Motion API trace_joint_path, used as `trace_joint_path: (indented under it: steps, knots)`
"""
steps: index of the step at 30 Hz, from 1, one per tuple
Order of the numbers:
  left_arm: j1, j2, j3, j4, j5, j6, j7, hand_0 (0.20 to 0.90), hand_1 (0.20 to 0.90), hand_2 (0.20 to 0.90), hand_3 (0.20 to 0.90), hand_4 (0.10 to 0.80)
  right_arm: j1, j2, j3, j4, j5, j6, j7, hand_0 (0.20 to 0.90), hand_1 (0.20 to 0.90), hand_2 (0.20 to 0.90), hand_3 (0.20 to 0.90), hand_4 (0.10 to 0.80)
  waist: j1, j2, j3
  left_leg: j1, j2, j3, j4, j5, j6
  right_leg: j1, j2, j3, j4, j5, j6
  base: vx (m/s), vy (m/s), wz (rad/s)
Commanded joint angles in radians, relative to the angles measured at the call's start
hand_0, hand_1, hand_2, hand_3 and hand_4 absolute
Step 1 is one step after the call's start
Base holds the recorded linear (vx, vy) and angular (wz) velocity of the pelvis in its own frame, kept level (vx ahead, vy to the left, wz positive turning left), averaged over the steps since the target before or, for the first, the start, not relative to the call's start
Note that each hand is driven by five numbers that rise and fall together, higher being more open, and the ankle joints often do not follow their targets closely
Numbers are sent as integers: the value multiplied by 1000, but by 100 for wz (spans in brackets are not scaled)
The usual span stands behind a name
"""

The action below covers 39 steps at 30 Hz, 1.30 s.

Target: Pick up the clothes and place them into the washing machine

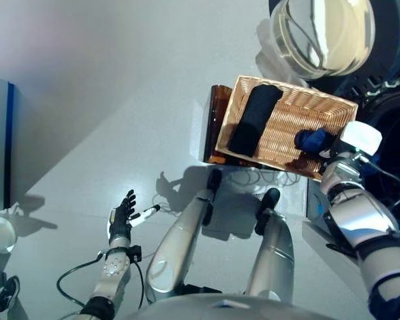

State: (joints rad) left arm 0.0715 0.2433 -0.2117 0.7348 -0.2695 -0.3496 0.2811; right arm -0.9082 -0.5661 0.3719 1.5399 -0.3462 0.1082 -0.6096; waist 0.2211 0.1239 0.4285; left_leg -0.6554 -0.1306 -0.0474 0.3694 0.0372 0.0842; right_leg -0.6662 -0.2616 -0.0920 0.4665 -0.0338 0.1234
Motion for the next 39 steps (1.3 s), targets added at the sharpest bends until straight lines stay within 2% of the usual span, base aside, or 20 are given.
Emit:
trace_joint_path:
  steps: [1,4,5,6,9,14,17,21,24,27,30,33,38,39]
  knots:
    - [44,53,39,34,-20,-46,18,900,900,900,900,800,-7,-111,-31,-58,165,-89,-59,200,200,200,200,300,-1,29,-83,-5,10,20,-55,-18,-70,50,42,-14,-87,42,-87,70,27,-21]
    - [46,51,41,51,-15,-45,9,900,900,900,900,800,19,-109,-119,-59,297,-143,-49,200,200,200,200,300,-11,28,-99,31,11,29,-79,-17,-71,91,41,-15,-131,54,-79,66,10,-17]
    - [49,49,43,47,-20,-43,3,900,900,900,900,800,30,-110,-169,-64,376,-175,-36,200,200,200,200,300,-13,29,-105,39,11,30,-84,-19,-71,101,40,-14,-143,58,-76,95,4,-16]
    - [65,46,53,43,-23,-42,-13,900,900,900,900,800,60,-120,-273,-68,543,-234,-23,200,200,200,200,300,-15,35,-120,53,9,34,-97,-22,-71,120,36,-15,-169,63,-69,79,11,-13]
    - [79,51,64,34,-24,-37,-30,900,900,900,900,800,82,-101,-372,-92,756,-322,13,200,200,200,200,300,-18,44,-134,64,11,44,-106,-26,-71,122,36,-5,-186,68,-64,34,34,-6]
    - [77,44,80,70,-36,-32,-37,900,900,900,900,800,131,-11,-449,-155,1022,-427,95,200,200,200,200,300,-29,48,-144,68,14,62,-105,-34,-66,112,44,21,-187,67,-64,23,40,-18]
    - [74,29,75,76,-60,-37,-43,900,900,900,900,800,167,86,-479,-247,1183,-508,146,200,200,200,200,300,-39,54,-139,62,18,71,-102,-34,-65,103,46,30,-185,68,-64,-5,18,-14]
    - [82,13,63,69,-80,-50,-53,900,900,900,900,800,234,188,-505,-387,1310,-578,209,200,200,200,200,300,-51,63,-134,54,17,77,-103,-32,-66,94,49,38,-186,65,-65,-11,20,-6]
    - [94,-4,33,56,-106,-68,-58,900,900,900,900,800,266,279,-587,-576,1465,-700,264,200,200,200,200,300,-55,95,-129,45,8,78,-100,-32,-66,84,43,46,-175,56,-64,1,43,-8]
    - [101,-8,17,50,-112,-76,-59,900,900,900,900,800,271,294,-642,-620,1478,-756,241,200,200,200,200,300,-56,118,-130,43,1,77,-99,-32,-66,83,38,49,-166,48,-64,3,23,-1]
    - [104,-6,4,50,-110,-85,-52,900,900,900,900,800,252,272,-682,-665,1452,-787,185,200,200,200,200,300,-55,152,-137,44,-8,79,-96,-36,-66,81,29,56,-159,43,-62,20,51,6]
    - [101,-5,-11,64,-107,-90,-48,900,900,900,900,800,210,207,-718,-668,1412,-789,134,200,200,200,200,300,-51,185,-149,48,-15,86,-96,-41,-66,78,22,66,-152,41,-56,34,61,-2]
    - [100,9,-31,38,-101,-107,-52,900,900,900,900,800,97,-8,-755,-685,1311,-797,30,200,200,200,200,300,-46,228,-176,57,-23,100,-105,-50,-63,78,13,91,-166,44,-47,31,47,-9]
    - [104,29,-22,29,-95,-114,-57,900,900,900,900,800,63,-114,-750,-712,1257,-782,10,200,200,200,200,300,-51,227,-182,56,-24,103,-106,-50,-64,76,11,94,-167,44,-45,16,21,-8]
